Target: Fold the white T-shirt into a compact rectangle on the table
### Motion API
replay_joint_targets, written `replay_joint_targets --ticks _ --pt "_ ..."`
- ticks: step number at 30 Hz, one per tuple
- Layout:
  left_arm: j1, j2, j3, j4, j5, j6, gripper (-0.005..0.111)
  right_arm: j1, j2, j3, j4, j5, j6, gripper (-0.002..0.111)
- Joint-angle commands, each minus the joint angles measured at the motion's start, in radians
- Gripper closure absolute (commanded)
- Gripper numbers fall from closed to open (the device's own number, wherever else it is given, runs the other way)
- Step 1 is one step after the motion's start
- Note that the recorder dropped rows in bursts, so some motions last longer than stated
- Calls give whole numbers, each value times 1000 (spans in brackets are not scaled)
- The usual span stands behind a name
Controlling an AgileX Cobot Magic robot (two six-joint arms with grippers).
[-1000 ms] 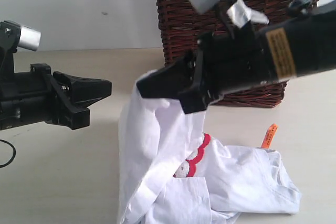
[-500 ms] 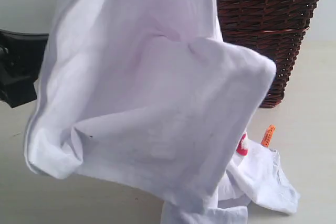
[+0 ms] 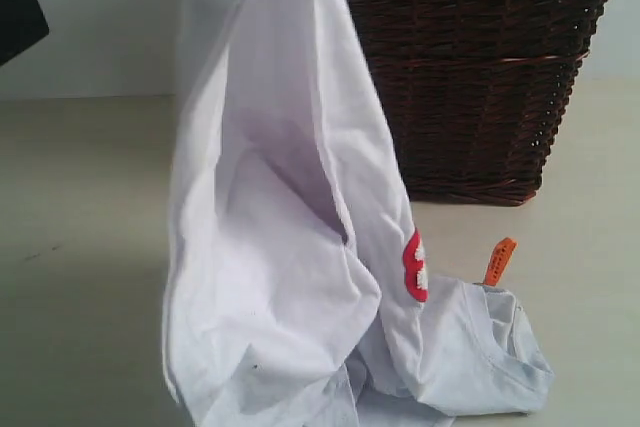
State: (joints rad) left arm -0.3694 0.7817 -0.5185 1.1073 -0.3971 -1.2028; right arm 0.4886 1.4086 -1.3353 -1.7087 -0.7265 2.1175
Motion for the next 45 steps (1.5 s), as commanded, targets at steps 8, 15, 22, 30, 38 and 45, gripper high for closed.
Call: replay_joint_targets --ticks 8,15,22,30,38,45 --pt "-3 -35 4 44 154 -59 107 19 229 1 -36 -138 -34 64" --pt "-3 -24 4 56 156 -59 107 -121 130 3 -36 -249 -48 52" --pt "-3 -24 20 55 156 -61 107 -261 104 90 -36 -475 -90 65" --pt "-3 -24 36 55 148 -61 107 -383 104 317 -36 -234 -261 65" --pt "-3 -24 36 38 118 -61 107 -442 36 469 -36 21 -374 65" --pt "-3 -24 36 38 73 -61 107 -442 -161 646 -36 385 -423 65"
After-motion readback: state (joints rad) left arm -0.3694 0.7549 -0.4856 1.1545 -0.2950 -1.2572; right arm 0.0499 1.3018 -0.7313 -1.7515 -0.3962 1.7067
